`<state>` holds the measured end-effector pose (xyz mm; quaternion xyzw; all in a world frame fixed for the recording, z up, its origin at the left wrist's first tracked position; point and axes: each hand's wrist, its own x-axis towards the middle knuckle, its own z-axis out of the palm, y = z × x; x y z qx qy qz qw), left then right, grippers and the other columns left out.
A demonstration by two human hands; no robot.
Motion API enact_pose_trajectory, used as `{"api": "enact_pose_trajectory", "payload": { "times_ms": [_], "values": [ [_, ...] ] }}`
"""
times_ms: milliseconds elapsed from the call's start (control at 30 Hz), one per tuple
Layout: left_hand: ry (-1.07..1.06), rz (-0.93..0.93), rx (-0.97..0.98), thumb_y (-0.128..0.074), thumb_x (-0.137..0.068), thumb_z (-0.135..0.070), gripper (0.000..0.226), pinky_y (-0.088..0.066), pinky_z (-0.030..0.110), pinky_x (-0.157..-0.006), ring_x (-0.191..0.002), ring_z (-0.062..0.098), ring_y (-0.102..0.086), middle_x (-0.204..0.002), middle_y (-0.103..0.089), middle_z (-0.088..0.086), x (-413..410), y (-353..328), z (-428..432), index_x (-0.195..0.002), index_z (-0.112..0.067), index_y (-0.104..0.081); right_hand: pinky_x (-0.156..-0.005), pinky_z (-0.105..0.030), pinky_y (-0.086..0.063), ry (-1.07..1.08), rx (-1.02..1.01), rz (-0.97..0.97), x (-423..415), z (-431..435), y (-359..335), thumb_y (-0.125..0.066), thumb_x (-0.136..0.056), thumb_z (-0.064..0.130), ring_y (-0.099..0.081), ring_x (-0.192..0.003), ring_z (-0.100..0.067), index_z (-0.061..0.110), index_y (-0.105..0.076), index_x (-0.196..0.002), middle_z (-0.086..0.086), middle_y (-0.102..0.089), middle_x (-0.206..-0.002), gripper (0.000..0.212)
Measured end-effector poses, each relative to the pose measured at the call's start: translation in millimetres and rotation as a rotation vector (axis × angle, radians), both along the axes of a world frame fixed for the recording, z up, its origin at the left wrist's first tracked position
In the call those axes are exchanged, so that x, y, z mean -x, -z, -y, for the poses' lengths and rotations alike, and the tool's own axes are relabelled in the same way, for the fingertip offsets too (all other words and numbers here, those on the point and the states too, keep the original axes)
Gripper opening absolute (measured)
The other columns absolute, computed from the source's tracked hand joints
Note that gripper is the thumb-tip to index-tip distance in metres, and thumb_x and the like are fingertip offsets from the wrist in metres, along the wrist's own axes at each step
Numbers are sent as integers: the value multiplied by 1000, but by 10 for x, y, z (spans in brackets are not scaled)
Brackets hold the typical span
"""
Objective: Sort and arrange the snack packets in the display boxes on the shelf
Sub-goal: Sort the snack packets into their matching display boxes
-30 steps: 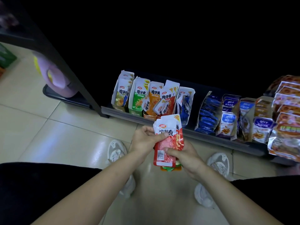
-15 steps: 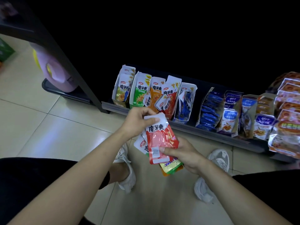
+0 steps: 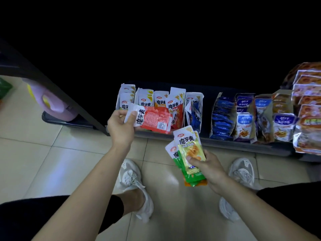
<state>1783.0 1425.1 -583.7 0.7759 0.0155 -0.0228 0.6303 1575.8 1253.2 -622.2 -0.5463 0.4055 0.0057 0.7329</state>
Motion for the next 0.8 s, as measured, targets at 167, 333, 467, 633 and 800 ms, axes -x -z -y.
{"api": "enact_pose_trajectory", "payload": {
  "times_ms": [167, 333, 467, 633, 800],
  "values": [
    [97, 170, -194, -73, -93, -18, 20, -62, 40, -62, -63, 11, -68, -76, -65, 1, -47, 20, 446, -82, -21, -56, -76, -45, -61, 110, 40, 6, 34, 235, 73, -80, -81, 12, -75, -82, -26, 13, -67, -105, -7, -77, -92, 28],
    [159, 549, -521, -74, -90, -9, 12, -35, 22, -56, -58, 15, -56, -69, -64, -2, -38, 214, 865, -86, -4, -64, -76, -44, -61, 192, 37, 30, 61, 370, 77, -80, -81, 10, -75, -82, -26, 13, -67, -104, -5, -77, -91, 26],
    [251, 612, -636, -75, -83, 2, 15, -44, 25, -48, -51, 18, -57, -61, -64, 5, -105, 547, 1033, -79, -7, -63, -80, -52, -60, 211, 9, 52, 49, 439, 79, -79, -81, 8, -75, -85, -30, 12, -67, -107, -7, -77, -94, 28],
    [403, 528, -803, -72, -81, -1, 18, -45, 29, -47, -53, 27, -60, -61, -61, 6, 33, 864, 1128, -77, -13, -59, -80, -50, -60, 254, -23, 59, 26, 484, 57, -77, -82, 7, -74, -87, -31, 11, -67, -108, -10, -76, -98, 28],
    [341, 491, -902, -83, -77, -38, 38, -53, 40, -73, -101, 29, -58, -109, -64, 6, 69, 864, 1074, -105, -19, -66, -82, -52, -59, 264, -38, 59, 28, 521, 62, -77, -83, 7, -74, -88, -33, 12, -67, -107, -11, -76, -100, 27]
  ]
}}
